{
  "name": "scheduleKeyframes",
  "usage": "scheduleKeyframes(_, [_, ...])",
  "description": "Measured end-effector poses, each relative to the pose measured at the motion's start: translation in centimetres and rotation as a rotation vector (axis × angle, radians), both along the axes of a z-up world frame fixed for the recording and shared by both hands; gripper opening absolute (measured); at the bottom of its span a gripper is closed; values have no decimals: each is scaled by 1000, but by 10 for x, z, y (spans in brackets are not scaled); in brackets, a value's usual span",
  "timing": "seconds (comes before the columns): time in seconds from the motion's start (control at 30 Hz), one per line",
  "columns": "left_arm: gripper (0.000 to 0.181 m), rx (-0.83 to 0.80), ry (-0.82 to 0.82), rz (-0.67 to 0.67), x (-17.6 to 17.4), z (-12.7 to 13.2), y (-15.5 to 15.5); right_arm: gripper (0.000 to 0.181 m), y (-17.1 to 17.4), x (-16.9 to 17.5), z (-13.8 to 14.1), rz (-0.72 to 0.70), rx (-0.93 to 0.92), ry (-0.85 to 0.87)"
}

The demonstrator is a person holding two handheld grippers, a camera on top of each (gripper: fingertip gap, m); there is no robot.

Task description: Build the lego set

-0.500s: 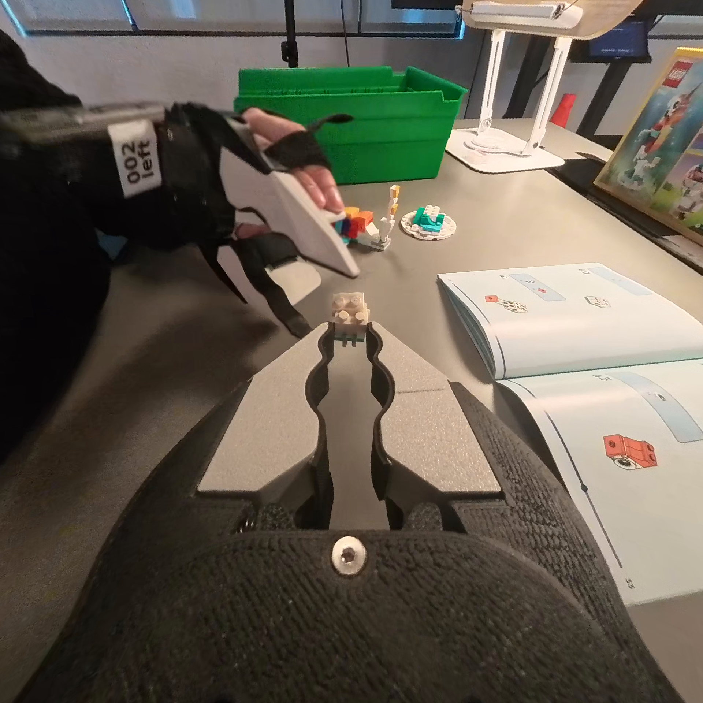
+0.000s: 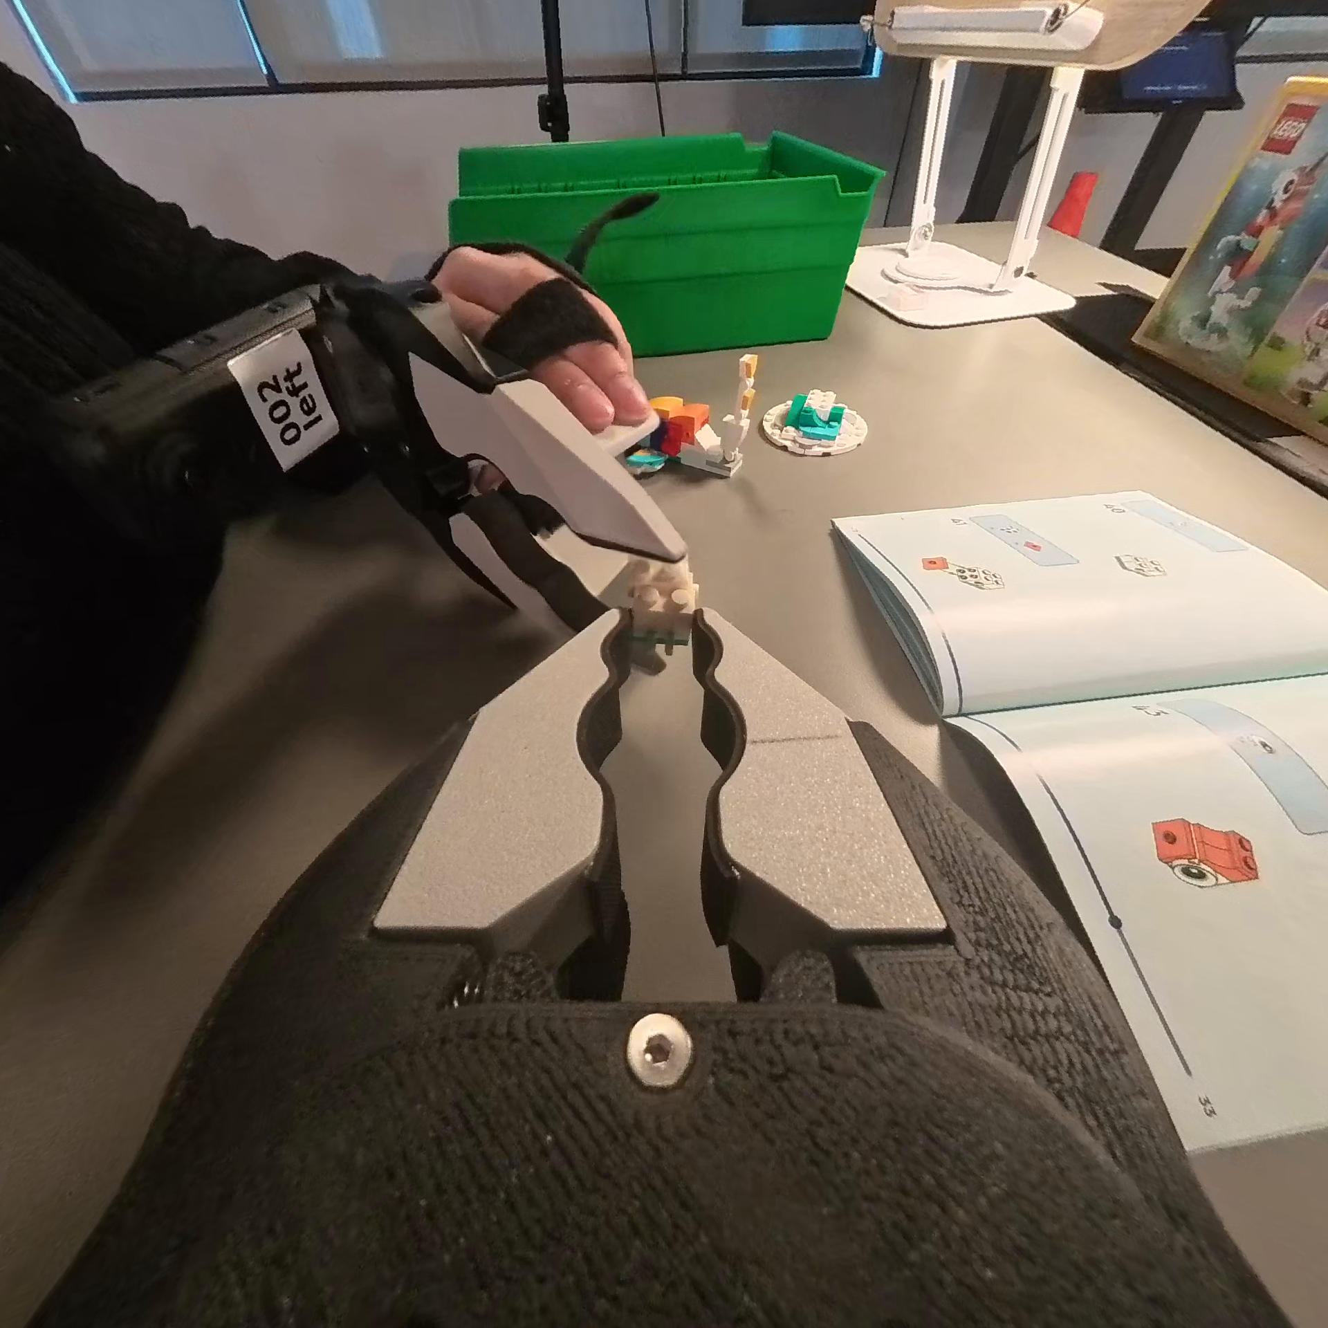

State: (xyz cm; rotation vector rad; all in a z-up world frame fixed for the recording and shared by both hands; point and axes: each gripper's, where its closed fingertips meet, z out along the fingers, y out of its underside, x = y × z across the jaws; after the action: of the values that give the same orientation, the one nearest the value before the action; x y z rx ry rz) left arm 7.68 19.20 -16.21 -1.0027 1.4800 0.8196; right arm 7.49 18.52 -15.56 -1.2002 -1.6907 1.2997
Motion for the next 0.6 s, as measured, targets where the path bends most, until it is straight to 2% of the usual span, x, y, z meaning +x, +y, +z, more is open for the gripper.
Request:
scheduleKeyframes(0.27, [37,-9,-29,12,0,0,3,15,-1,0,-1,2,-9,-8])
scheduleKeyframes(0.37, [18,46,-16,21,-3,6,4,15,-1,0,-1,4,-20,-16])
scheduleKeyframes(0.6, [17,55,-20,44,-4,5,5,15,0,-1,-1,-3,-57,-27])
